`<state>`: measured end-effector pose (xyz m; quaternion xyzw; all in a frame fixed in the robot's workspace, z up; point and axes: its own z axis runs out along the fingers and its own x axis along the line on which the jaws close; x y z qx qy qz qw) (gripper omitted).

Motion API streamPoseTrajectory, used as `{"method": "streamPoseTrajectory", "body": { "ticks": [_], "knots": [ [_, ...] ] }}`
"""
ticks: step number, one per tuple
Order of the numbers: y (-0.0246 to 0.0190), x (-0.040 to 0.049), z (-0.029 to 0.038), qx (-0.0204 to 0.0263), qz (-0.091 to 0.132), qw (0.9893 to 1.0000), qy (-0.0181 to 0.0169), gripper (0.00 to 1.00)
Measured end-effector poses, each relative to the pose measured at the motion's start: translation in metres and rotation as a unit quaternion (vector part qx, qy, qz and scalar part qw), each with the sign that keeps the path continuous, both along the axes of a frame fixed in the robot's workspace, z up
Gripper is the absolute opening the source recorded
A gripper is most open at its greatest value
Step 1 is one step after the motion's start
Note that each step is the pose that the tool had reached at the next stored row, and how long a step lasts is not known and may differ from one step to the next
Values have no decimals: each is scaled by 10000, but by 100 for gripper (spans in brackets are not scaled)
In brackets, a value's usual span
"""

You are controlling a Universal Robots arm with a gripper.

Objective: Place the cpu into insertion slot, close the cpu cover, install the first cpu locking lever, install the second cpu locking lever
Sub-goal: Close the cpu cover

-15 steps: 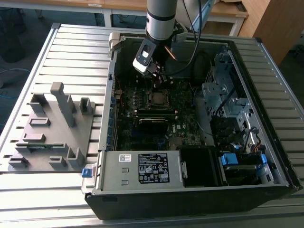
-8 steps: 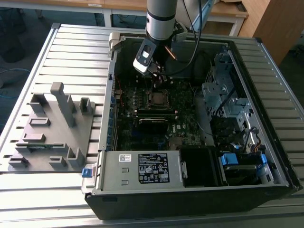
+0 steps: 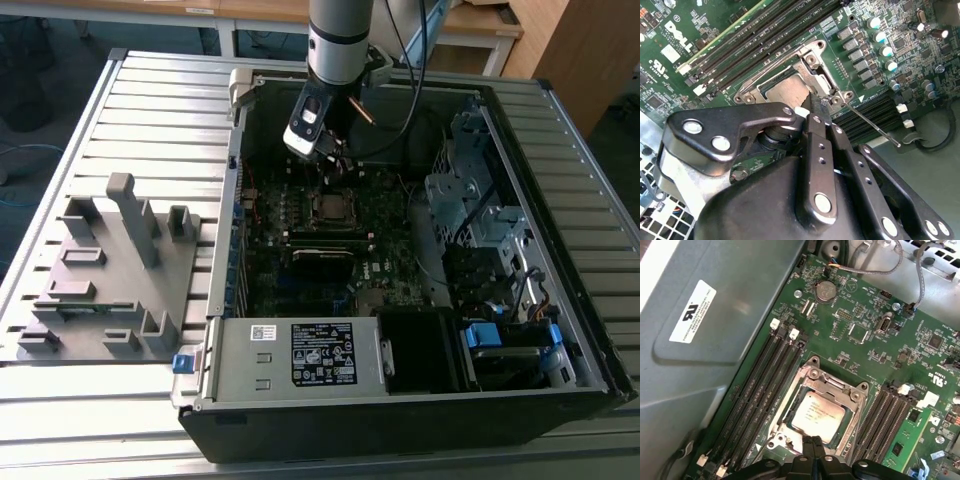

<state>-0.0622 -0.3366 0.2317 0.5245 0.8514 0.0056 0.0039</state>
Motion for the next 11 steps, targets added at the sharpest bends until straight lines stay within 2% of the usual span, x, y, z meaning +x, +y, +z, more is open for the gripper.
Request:
{"method": "streamPoseTrajectory", "body": {
  "ticks": [5, 11],
  "knots": [
    [0, 0, 0, 0, 13, 10000, 0, 10],
    [0, 0, -1, 0, 275, 9996, -1, 10]
  ]
}}
